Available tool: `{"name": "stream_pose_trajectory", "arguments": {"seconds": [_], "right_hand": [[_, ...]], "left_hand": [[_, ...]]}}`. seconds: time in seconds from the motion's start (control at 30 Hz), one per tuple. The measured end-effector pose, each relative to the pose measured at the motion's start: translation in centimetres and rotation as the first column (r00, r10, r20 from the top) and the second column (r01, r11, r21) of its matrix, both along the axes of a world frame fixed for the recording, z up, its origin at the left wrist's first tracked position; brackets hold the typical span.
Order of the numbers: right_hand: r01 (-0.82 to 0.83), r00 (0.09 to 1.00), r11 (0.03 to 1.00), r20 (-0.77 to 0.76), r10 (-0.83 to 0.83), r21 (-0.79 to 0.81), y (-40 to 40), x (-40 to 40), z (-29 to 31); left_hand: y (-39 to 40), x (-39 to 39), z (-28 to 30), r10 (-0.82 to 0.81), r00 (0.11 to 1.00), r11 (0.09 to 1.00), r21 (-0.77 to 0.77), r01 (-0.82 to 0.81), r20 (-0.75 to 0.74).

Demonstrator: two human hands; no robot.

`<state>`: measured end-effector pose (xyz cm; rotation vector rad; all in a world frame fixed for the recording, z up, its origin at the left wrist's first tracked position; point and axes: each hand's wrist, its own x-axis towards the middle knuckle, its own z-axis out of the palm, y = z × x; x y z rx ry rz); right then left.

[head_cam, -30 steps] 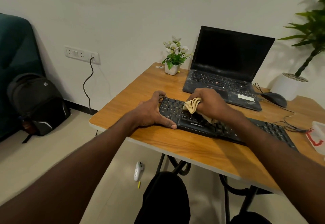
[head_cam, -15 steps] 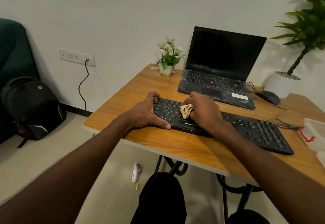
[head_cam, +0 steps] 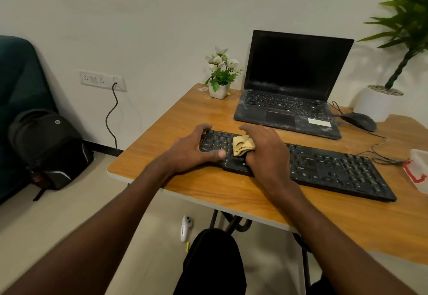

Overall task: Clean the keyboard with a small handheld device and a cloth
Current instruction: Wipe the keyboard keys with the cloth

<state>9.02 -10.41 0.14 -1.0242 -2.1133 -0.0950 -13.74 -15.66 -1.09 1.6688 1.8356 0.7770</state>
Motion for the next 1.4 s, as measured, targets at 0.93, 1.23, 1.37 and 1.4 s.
{"name": "stream_pose_trajectory", "arguments": {"seconds": [0.93,1.23,1.37,1.4], "right_hand": [[-0.050,0.954,0.921,-0.291,-0.070,-0.386,1.1,0.6,0.1],[-0.050,0.946,0.930,-0.315,-0.072,-0.363,1.2,0.8,0.2],[-0.089,0.927,0.903,-0.366,-0.079,-0.421,1.0,0.8,0.4],[-0.070,0.916,0.909,-0.387,-0.105,-0.412,0.9,0.8,0.5]], "left_hand": [[2.4,5.9,-0.6,0.449,0.893,0.862,0.282,-0.421,-0.037],[2.7,5.8,-0.8,0.443,0.895,0.866,0.284,-0.413,-0.049],[2.6,5.7,-0.9,0.439,0.897,0.865,0.294,-0.407,-0.048],[2.6,5.7,-0.9,0.441,0.896,0.864,0.294,-0.410,-0.046]]}}
